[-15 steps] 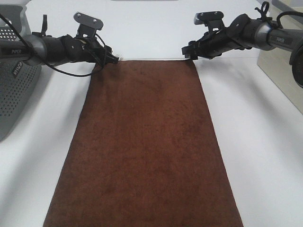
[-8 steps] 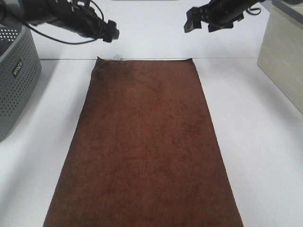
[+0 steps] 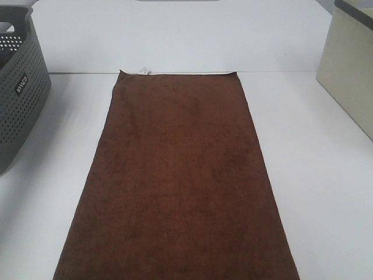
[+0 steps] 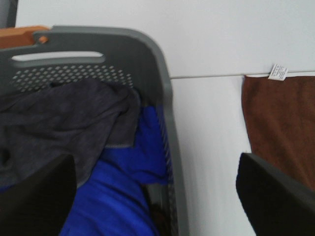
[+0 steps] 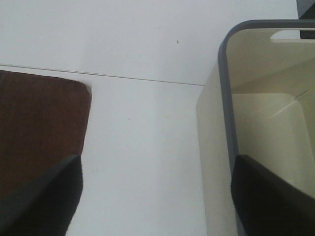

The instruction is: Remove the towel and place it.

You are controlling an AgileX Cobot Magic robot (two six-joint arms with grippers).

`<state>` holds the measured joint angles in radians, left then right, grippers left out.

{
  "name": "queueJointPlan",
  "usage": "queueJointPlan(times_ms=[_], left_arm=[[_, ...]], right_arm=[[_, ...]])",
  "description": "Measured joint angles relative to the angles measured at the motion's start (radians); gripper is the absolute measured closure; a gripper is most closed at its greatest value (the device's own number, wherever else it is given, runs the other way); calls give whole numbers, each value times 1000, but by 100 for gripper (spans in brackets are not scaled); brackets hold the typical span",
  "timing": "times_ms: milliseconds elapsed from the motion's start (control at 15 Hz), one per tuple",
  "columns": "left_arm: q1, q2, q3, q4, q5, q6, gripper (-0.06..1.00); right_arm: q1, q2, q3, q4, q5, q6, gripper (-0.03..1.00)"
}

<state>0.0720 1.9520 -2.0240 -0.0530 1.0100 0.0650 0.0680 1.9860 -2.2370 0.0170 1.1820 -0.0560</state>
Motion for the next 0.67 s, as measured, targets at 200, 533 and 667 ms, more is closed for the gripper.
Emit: queueJointPlan(times_ms=[200, 533, 667], left_arm=[[36, -127, 151, 22, 96, -2, 13], [36, -572, 735, 41, -39, -7, 13], [36, -772, 868, 41, -40, -7, 13]], right_arm=[[0, -111, 87, -4, 24, 5, 18], [0, -601, 682, 50, 33, 10, 20], [0, -835, 898, 54, 35, 18, 20]])
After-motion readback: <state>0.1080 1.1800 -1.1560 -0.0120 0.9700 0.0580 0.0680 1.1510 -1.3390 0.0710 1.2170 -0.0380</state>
